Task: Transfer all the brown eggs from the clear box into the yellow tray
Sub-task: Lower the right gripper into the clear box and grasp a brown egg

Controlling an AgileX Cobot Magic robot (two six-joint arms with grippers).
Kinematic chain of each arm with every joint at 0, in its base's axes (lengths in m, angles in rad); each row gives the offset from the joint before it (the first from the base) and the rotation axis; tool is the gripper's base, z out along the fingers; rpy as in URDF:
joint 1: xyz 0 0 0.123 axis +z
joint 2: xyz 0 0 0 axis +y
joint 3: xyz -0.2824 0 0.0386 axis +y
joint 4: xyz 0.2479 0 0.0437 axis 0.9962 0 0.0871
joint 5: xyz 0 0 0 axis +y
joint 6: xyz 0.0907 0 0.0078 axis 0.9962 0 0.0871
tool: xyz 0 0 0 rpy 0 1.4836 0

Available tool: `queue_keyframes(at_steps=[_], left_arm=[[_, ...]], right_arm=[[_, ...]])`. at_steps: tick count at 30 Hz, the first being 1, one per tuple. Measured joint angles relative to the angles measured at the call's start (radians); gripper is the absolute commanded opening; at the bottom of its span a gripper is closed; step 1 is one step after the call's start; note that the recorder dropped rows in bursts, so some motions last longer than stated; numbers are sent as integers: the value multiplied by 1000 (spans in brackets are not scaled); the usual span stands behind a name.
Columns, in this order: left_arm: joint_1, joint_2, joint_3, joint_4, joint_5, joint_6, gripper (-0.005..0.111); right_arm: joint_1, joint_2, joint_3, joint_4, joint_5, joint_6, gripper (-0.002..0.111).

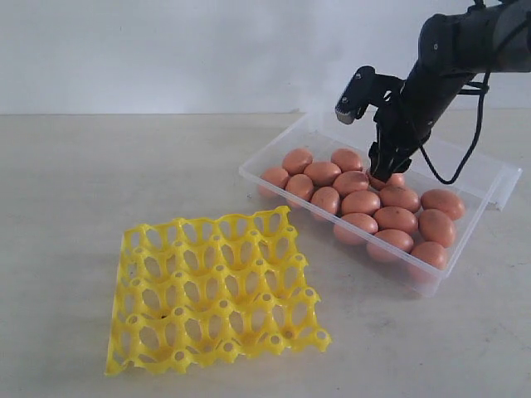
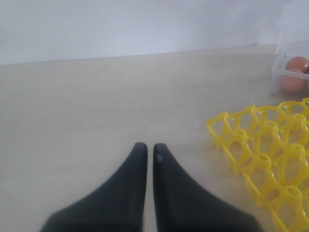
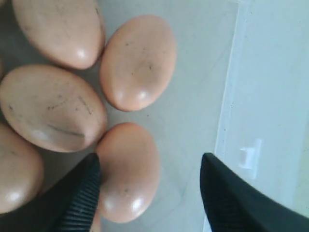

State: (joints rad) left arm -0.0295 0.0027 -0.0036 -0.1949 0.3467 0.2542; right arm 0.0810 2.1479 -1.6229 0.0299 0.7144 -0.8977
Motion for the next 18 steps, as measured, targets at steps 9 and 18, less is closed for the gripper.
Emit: queue_keyframes(at_steps=[9,18], left_arm=[[0,0,0,0,0,0,4],[0,0,0,0,0,0,4]], right_arm=[[0,78,0,-30,-11,22,53],[0,78,0,-2,-52,35,0]])
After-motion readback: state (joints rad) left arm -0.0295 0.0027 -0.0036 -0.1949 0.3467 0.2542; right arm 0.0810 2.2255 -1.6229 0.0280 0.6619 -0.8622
